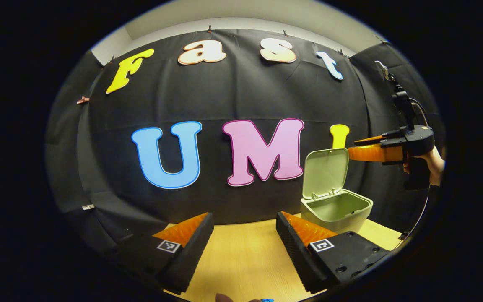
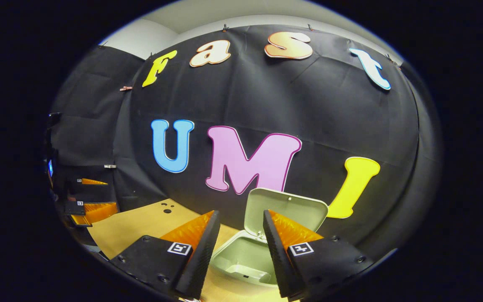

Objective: Press the lid of the desktop garbage bin to open it, pick up the crumpled paper on the desktop and throw it into the bin, then pick up the pop can on the desktop and drop it into the bin, and finally close the garbage bin lid.

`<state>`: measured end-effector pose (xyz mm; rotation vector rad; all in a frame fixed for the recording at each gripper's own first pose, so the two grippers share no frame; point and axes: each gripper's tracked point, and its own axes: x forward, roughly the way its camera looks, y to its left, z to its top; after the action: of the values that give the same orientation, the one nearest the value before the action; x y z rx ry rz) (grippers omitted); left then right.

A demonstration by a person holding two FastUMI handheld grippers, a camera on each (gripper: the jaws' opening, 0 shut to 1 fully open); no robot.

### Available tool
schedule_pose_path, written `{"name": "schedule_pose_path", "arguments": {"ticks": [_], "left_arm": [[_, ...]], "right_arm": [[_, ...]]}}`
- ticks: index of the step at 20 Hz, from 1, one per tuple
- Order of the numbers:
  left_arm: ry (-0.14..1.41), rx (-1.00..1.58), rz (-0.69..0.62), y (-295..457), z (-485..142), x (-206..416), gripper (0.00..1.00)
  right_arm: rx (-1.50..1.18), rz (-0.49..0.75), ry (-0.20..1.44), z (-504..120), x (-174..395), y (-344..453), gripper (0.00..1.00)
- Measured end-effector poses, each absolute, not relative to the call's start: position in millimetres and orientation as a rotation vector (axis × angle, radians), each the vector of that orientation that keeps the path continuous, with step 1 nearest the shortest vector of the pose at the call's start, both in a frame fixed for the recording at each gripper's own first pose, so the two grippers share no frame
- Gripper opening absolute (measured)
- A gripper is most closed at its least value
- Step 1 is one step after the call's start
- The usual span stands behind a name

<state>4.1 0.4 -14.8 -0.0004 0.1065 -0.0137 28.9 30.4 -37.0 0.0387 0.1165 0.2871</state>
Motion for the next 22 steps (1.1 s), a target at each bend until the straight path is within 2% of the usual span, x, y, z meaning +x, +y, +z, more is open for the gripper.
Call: {"name": "schedule_pose_path", "arguments": {"ticks": [3, 6, 8, 17, 18, 19, 22], "left_arm": [[0.155, -0.021, -0.026, 5, -31, 6, 0.96], [0.233, -0.008, -0.049, 5, -70, -7, 0.96], [0.293, -0.004, -0.080, -1, -99, -19, 0.96], [0.545, 0.019, -0.226, -31, -223, -64, 0.96], [0.573, 0.023, -0.238, -33, -239, -69, 1.00], [0.603, 0.027, -0.252, -35, -254, -74, 0.96], [0.688, 0.025, -0.285, -44, -299, -90, 0.96]], "right_arm": [[0.080, 0.303, 0.111, -39, 11, 41, 0.72], [0.119, 0.315, 0.127, -45, -7, 51, 0.81], [0.129, 0.314, 0.147, -54, -17, 54, 0.82], [0.145, 0.256, 0.219, -79, -49, 43, 0.83], [0.134, 0.245, 0.227, -82, -52, 41, 0.82], [0.129, 0.240, 0.238, -85, -55, 40, 0.82], [0.138, 0.215, 0.267, -91, -65, 34, 0.83]]}}
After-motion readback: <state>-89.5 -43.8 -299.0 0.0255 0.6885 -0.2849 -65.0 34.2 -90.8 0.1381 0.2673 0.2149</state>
